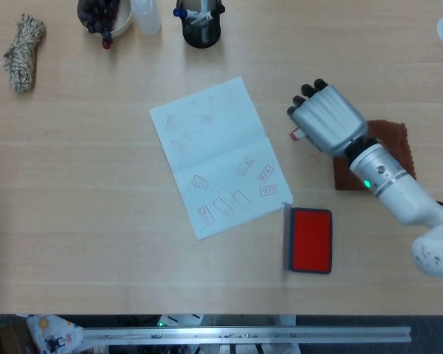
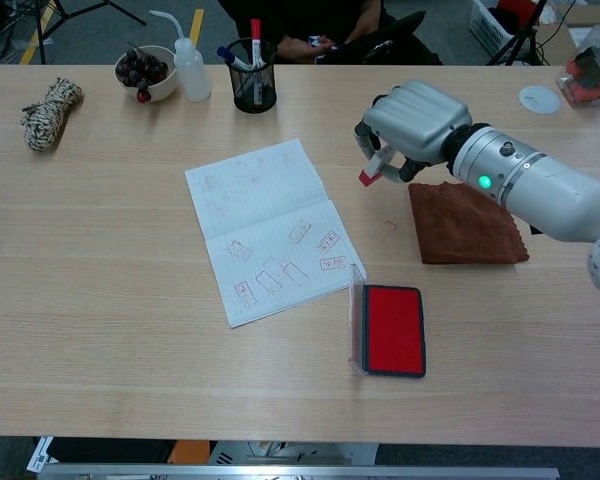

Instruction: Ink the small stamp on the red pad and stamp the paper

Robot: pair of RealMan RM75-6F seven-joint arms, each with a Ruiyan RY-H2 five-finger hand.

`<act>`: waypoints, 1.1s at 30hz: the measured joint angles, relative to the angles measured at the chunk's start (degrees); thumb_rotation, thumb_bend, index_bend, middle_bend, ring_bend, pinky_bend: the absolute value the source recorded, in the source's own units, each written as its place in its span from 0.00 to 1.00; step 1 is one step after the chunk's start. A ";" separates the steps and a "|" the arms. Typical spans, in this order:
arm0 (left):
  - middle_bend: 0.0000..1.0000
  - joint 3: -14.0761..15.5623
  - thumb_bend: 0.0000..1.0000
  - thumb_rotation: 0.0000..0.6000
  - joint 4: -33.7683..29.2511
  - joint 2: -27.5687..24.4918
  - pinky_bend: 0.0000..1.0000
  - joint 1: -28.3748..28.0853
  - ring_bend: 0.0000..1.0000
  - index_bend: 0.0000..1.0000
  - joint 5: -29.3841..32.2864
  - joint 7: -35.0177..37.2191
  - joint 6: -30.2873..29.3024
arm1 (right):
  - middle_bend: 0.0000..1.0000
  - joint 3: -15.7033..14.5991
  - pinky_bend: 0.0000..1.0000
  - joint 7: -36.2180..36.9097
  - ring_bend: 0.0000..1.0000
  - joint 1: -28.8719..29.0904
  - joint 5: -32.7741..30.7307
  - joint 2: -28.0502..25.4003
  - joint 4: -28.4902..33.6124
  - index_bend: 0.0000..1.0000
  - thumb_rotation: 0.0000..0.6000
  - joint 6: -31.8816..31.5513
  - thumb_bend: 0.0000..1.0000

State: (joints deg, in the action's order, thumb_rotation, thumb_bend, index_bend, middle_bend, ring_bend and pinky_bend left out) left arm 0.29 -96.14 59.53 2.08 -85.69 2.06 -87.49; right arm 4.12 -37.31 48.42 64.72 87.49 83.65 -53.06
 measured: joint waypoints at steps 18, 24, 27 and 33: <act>0.04 0.21 0.26 1.00 0.05 0.01 0.18 0.03 0.12 0.07 0.51 -0.08 0.44 | 0.47 -1.31 0.32 1.39 0.31 -0.28 -0.05 7.66 -10.57 0.71 1.00 3.48 0.33; 0.04 0.31 0.26 1.00 0.20 0.04 0.18 0.02 0.12 0.07 0.66 -0.04 0.69 | 0.45 -1.39 0.32 1.06 0.29 -0.37 -0.32 9.81 -13.11 0.68 1.00 4.14 0.33; 0.04 0.30 0.26 1.00 0.34 0.05 0.18 0.02 0.12 0.07 0.76 0.11 0.74 | 0.44 -1.49 0.32 0.93 0.28 -0.66 -0.37 10.32 -13.78 0.66 1.00 4.20 0.32; 0.04 0.30 0.26 1.00 0.55 0.15 0.18 -0.07 0.12 0.07 0.88 0.25 0.98 | 0.41 -1.76 0.31 1.04 0.25 -1.24 -0.01 10.69 -14.39 0.59 1.00 4.19 0.29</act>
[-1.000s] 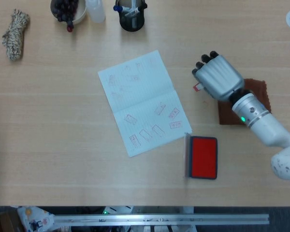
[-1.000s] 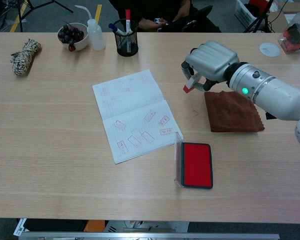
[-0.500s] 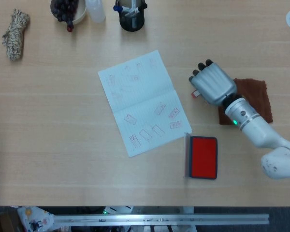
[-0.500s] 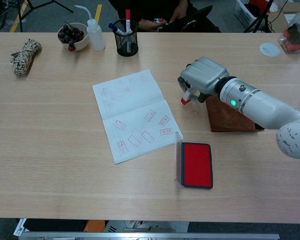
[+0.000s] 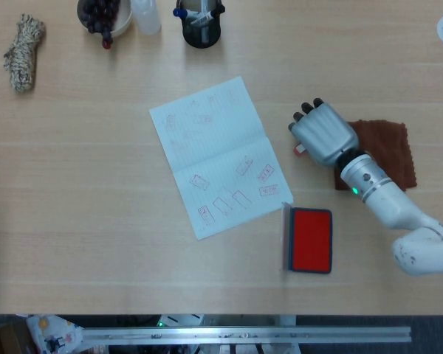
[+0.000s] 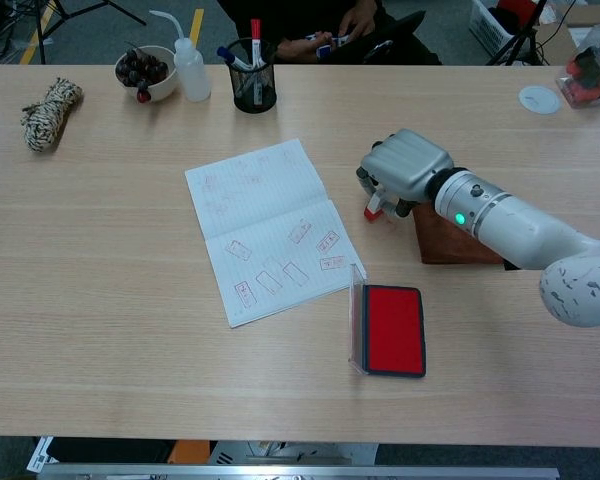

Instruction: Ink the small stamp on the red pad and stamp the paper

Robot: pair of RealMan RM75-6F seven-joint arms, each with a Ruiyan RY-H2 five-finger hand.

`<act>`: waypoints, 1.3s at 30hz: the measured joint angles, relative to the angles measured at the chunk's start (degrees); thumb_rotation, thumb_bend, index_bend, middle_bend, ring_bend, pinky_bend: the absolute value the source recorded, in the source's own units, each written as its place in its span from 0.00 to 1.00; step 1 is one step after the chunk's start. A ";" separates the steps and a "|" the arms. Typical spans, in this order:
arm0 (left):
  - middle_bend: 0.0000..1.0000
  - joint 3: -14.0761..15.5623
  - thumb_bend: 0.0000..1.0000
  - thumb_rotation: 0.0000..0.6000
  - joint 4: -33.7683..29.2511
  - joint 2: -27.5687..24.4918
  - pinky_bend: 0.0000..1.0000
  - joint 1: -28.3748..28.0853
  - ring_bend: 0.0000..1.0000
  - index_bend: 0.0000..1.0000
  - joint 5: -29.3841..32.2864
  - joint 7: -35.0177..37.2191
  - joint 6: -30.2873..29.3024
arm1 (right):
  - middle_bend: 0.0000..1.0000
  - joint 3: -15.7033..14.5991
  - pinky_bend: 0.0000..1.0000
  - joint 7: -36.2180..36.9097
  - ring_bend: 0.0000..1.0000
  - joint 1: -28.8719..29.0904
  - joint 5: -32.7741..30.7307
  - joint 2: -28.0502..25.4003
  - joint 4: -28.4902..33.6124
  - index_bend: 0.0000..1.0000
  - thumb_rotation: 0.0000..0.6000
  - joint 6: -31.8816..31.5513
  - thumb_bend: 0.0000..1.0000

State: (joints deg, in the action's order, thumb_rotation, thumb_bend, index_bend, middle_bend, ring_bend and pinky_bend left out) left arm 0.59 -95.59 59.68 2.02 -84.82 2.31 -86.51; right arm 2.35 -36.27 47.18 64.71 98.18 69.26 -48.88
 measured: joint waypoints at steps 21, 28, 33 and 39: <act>0.04 -0.03 0.26 1.00 -0.19 -0.04 0.18 -0.15 0.12 0.07 -0.01 -0.27 0.10 | 0.36 0.61 0.29 0.16 0.21 -0.79 0.83 -0.62 0.46 0.44 1.00 0.04 0.26; 0.04 -0.10 0.26 1.00 -0.51 -0.03 0.18 -0.42 0.12 0.07 -0.07 -0.53 0.35 | 0.33 0.93 0.28 0.27 0.19 -1.20 1.28 -3.06 3.56 0.27 1.00 -0.88 0.26; 0.04 -0.33 0.26 1.00 -0.81 -0.06 0.18 -0.79 0.12 0.07 0.00 -0.83 0.66 | 0.30 1.32 0.28 0.70 0.19 -1.99 1.92 -6.24 7.69 0.21 1.00 -2.81 0.26; 0.04 -0.72 0.26 1.00 -0.16 0.51 0.18 -1.18 0.12 0.07 -0.03 -0.33 0.71 | 0.30 1.53 0.28 2.06 0.19 -5.17 3.72 -13.45 15.98 0.22 1.00 -9.06 0.28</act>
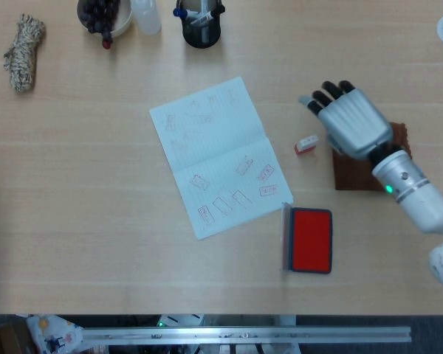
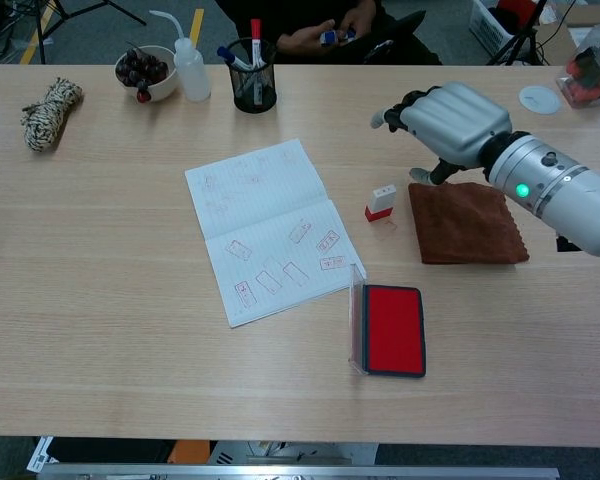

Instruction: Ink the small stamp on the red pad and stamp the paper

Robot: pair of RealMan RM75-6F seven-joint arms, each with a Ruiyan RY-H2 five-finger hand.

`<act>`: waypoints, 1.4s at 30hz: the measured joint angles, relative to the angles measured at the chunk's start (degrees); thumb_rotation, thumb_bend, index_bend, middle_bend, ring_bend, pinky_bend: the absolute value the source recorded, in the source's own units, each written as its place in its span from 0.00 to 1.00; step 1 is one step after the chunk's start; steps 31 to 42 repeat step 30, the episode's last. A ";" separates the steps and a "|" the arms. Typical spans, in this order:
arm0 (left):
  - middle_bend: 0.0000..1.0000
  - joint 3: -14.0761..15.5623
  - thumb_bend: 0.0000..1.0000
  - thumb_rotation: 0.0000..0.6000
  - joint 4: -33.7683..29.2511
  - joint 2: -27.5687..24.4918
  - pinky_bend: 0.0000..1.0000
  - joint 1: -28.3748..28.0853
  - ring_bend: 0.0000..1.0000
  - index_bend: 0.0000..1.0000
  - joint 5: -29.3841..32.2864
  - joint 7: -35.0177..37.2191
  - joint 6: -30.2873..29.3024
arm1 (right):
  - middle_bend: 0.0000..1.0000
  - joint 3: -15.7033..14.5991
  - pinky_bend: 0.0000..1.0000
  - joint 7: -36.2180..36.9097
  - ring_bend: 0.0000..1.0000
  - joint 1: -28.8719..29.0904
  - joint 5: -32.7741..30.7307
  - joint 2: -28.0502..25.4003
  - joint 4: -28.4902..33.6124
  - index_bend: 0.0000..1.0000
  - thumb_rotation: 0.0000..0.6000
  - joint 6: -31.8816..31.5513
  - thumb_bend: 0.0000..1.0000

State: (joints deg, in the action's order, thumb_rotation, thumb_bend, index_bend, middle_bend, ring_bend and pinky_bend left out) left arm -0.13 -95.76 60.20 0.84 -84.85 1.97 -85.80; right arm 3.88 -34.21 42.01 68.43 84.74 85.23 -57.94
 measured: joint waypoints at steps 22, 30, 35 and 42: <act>0.04 -1.00 0.26 1.00 3.40 3.95 0.17 -0.67 0.12 0.07 -4.18 -1.98 -4.28 | 0.34 -6.71 0.28 10.71 0.19 -26.96 8.58 -22.56 14.54 0.33 1.00 -30.41 0.28; 0.04 -0.82 0.26 1.00 2.87 3.97 0.17 -0.85 0.12 0.07 -4.10 -2.46 -3.99 | 0.35 -6.85 0.28 13.42 0.19 -31.05 10.58 -24.86 13.92 0.34 1.00 -32.58 0.28; 0.04 -0.82 0.26 1.00 2.87 3.97 0.17 -0.85 0.12 0.07 -4.10 -2.46 -3.99 | 0.35 -6.85 0.28 13.42 0.19 -31.05 10.58 -24.86 13.92 0.34 1.00 -32.58 0.28; 0.04 -0.82 0.26 1.00 2.87 3.97 0.17 -0.85 0.12 0.07 -4.10 -2.46 -3.99 | 0.35 -6.85 0.28 13.42 0.19 -31.05 10.58 -24.86 13.92 0.34 1.00 -32.58 0.28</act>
